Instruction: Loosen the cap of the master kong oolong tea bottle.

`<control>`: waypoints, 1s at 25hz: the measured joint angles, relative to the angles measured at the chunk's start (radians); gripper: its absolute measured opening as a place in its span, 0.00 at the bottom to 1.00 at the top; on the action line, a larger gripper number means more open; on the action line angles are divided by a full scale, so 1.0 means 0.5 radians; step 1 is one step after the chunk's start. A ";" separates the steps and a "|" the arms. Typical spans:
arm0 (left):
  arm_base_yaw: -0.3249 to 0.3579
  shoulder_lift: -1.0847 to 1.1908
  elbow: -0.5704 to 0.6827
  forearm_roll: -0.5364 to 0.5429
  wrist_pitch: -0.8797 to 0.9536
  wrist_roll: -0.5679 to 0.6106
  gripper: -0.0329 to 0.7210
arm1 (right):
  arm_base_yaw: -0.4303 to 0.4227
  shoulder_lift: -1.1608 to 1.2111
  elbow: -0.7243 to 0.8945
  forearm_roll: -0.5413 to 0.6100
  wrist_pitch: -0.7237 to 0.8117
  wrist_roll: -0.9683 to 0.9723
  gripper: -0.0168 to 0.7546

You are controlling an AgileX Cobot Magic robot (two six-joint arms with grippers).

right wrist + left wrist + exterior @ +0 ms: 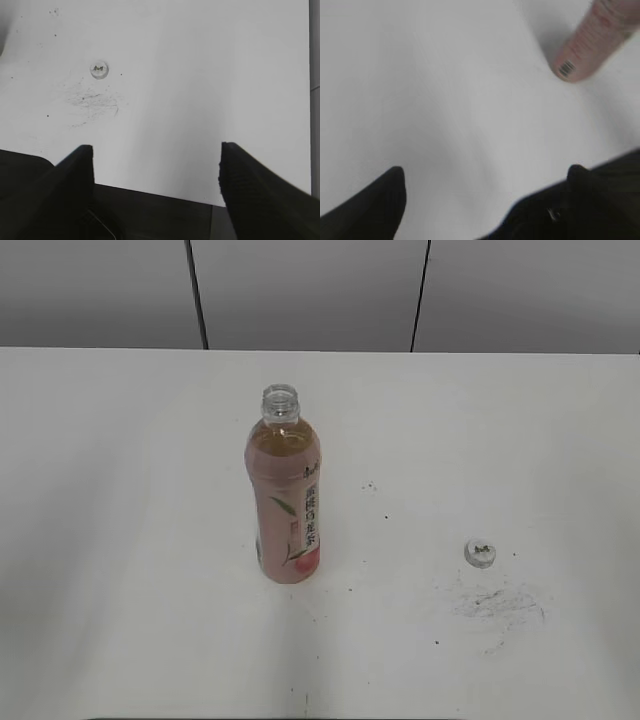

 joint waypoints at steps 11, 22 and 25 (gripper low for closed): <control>-0.002 -1.051 0.002 -0.359 0.533 0.174 0.78 | 0.000 -0.612 0.341 -0.002 0.006 0.006 0.78; -0.002 -1.390 0.235 -0.211 0.269 0.187 0.77 | 0.000 -0.896 0.702 0.000 -0.074 0.006 0.78; -0.002 -1.390 0.235 -0.211 0.265 0.189 0.76 | 0.000 -0.896 0.718 0.022 -0.276 0.006 0.78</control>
